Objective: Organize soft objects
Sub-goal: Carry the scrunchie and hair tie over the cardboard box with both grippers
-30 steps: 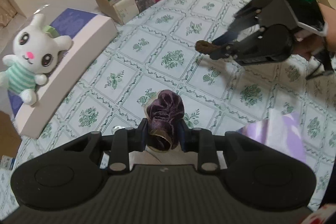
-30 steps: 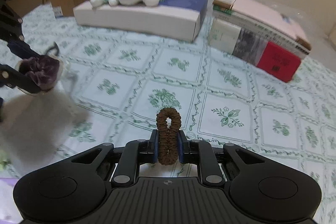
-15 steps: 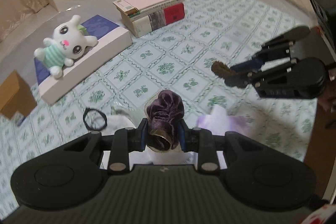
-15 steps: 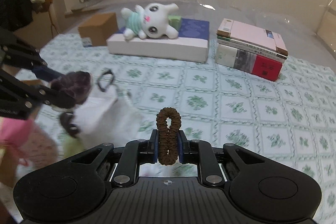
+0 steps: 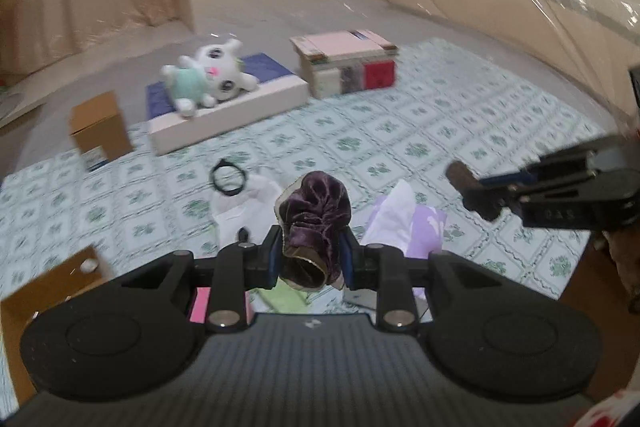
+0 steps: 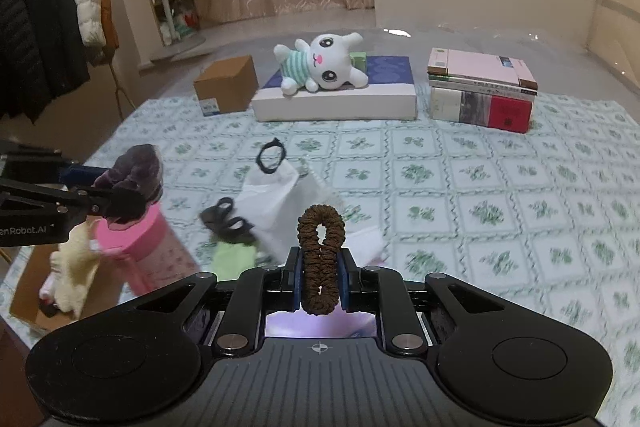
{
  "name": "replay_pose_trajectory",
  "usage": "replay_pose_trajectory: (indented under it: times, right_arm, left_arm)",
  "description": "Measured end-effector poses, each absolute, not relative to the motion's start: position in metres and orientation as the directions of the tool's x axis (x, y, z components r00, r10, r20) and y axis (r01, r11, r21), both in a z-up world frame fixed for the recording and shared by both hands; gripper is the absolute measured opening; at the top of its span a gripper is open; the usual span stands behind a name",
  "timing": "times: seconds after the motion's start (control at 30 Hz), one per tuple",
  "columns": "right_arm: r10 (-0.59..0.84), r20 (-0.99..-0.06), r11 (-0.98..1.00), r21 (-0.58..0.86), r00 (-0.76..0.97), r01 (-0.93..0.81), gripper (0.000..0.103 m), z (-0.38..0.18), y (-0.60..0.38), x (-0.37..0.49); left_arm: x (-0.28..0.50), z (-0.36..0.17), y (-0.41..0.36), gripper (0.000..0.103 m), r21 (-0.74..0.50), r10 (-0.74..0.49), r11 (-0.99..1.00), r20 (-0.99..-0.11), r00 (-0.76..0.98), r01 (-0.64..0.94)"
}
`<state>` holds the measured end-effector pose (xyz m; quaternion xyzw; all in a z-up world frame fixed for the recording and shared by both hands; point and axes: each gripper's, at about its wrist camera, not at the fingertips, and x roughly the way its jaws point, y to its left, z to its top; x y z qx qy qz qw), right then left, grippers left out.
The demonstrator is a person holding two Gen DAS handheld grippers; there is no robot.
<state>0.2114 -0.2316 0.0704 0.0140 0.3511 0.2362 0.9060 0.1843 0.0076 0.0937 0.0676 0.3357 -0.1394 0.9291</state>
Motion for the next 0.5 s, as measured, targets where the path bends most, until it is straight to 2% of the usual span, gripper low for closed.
replay_pose_trajectory:
  times: [0.27, 0.5]
  right_arm:
    - [0.479, -0.596, 0.875, 0.262, 0.644, -0.408, 0.018, 0.059, -0.219, 0.157]
    - [0.497, -0.605, 0.866, 0.301, 0.622, -0.399, 0.018, 0.047, -0.218, 0.130]
  left_arm:
    - [0.121, 0.086, 0.040, 0.026, -0.089, -0.164, 0.986, -0.589, 0.791, 0.138]
    - [0.080, 0.078, 0.048, 0.026, -0.093, -0.106, 0.994, -0.570, 0.814, 0.065]
